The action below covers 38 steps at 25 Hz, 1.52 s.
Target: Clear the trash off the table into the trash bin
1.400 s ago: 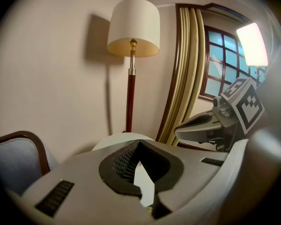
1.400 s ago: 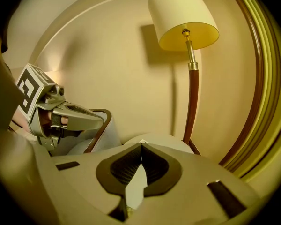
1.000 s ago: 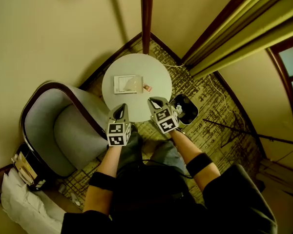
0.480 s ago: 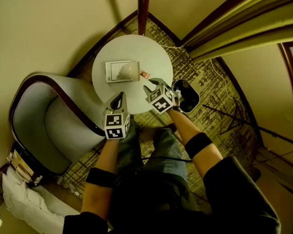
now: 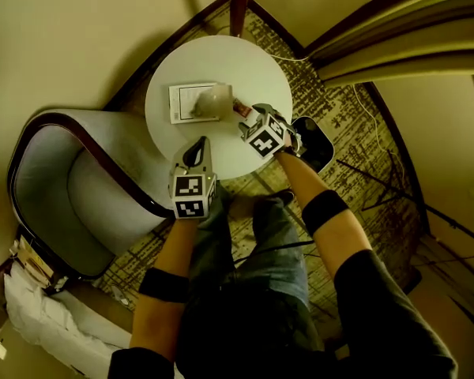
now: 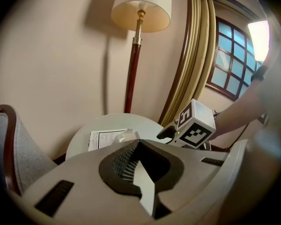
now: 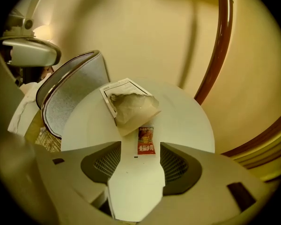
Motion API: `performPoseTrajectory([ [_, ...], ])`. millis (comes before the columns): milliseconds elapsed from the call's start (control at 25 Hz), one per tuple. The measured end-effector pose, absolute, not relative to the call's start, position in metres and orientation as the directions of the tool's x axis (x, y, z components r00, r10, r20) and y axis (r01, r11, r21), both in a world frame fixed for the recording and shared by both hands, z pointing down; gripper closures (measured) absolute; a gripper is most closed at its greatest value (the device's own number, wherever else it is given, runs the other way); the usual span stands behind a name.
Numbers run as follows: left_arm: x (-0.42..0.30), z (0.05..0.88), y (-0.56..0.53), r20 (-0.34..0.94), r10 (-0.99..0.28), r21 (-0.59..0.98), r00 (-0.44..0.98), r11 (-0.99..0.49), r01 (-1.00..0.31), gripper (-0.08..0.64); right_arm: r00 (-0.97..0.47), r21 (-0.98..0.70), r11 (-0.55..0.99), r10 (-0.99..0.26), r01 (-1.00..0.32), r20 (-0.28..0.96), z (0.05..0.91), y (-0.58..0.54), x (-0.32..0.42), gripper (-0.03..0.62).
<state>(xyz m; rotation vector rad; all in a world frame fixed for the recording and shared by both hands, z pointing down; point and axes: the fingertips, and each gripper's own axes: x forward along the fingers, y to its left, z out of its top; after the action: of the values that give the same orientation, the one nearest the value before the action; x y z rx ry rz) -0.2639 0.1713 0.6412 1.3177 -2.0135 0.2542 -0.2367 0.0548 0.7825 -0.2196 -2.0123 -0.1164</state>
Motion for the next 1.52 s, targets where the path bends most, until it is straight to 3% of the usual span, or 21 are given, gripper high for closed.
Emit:
performPoseTrajectory([
  [520,-0.271,0.659,0.174,0.669,-0.704,0.201,-0.240,0.482,-0.853,0.556,-0.342,-0.050,0.959,0.148,0.279,0.928,0.835,0.049,-0.246,0.315],
  [800,-0.271,0.666,0.181,0.685,-0.688,0.200,-0.239,0.493,-0.847,0.556,-0.326,-0.094,0.948,0.196,0.304,0.925,0.836,0.055,-0.247,0.394],
  [1200,-0.265,0.666,0.179,0.685,-0.688,0.203,-0.240,0.496,-0.844,0.555,-0.322,-0.111,0.960,0.194,0.259,0.926,0.836,0.054,-0.238,0.424],
  [1320,-0.265,0.666,0.179,0.685,-0.688,0.206,-0.240,0.499,-0.842,0.555,-0.353,-0.084,0.968,0.166,0.237,0.921,0.829,0.049,-0.241,0.497],
  [1520,-0.258,0.667,0.182,0.690,-0.684,0.212,-0.237,0.504,-0.837,0.555,-0.369,-0.069,0.970,0.155,0.234,0.916,0.822,0.047,-0.239,0.542],
])
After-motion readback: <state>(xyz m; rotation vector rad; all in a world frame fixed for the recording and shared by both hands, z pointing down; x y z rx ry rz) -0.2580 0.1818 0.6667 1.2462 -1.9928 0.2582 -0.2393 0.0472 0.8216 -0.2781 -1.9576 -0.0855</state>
